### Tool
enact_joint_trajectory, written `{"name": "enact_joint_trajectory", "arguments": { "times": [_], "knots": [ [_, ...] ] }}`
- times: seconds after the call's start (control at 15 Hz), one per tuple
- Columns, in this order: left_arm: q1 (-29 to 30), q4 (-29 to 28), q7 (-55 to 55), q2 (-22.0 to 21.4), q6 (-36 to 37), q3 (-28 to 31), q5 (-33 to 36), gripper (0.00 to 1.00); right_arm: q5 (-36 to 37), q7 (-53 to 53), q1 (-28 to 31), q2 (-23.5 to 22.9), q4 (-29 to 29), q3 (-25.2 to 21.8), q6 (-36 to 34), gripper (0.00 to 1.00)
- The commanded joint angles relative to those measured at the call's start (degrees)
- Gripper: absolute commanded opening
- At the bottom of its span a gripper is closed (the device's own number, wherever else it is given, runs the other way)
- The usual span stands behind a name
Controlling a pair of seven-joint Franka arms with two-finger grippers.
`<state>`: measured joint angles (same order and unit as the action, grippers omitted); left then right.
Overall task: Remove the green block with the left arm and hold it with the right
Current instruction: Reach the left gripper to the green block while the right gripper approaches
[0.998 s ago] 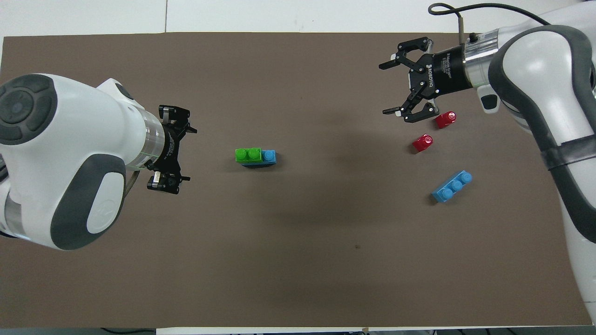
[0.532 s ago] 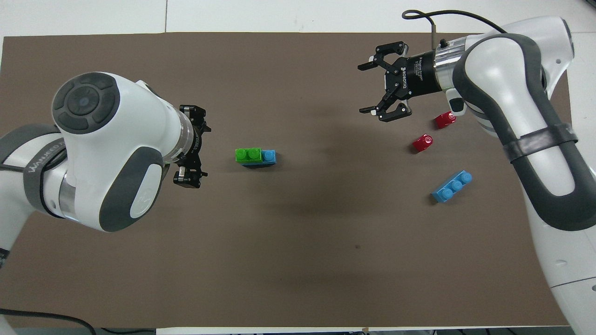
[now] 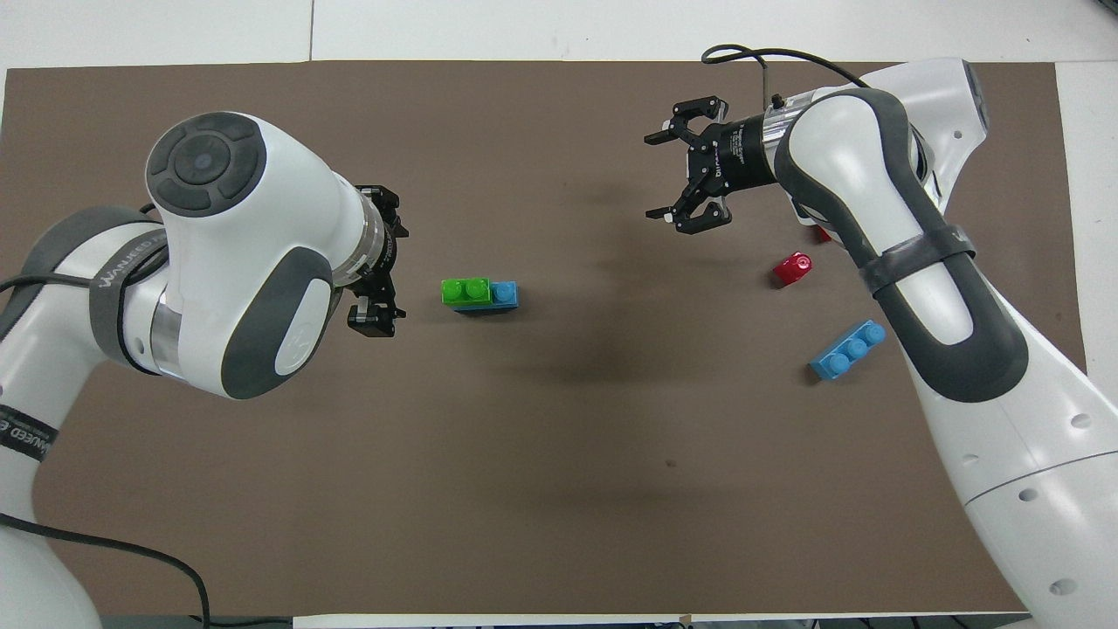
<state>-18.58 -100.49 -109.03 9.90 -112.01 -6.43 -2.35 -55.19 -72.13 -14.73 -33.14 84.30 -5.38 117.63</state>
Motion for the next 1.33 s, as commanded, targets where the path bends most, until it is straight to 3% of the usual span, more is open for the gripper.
{"name": "enact_joint_trajectory", "arguments": {
  "times": [0.0, 0.86, 1.26],
  "knots": [
    [-1.4, 3.1, -2.2, 3.4, 1.0, 0.7, 0.9, 1.00, -1.4, 1.1, -1.9, -2.7, -2.5, 0.0, 3.6, 1.00],
    [-2.2, 3.1, -8.3, 8.1, -3.9, 0.8, 1.8, 1.00, -1.4, -2.4, -12.2, -7.4, -2.6, 0.0, 19.5, 1.00],
    [-3.0, 2.7, -9.2, 8.6, -8.0, 0.8, 1.9, 1.00, -1.2, -5.0, -15.0, -6.8, -2.6, 0.0, 19.8, 1.00]
  ]
}}
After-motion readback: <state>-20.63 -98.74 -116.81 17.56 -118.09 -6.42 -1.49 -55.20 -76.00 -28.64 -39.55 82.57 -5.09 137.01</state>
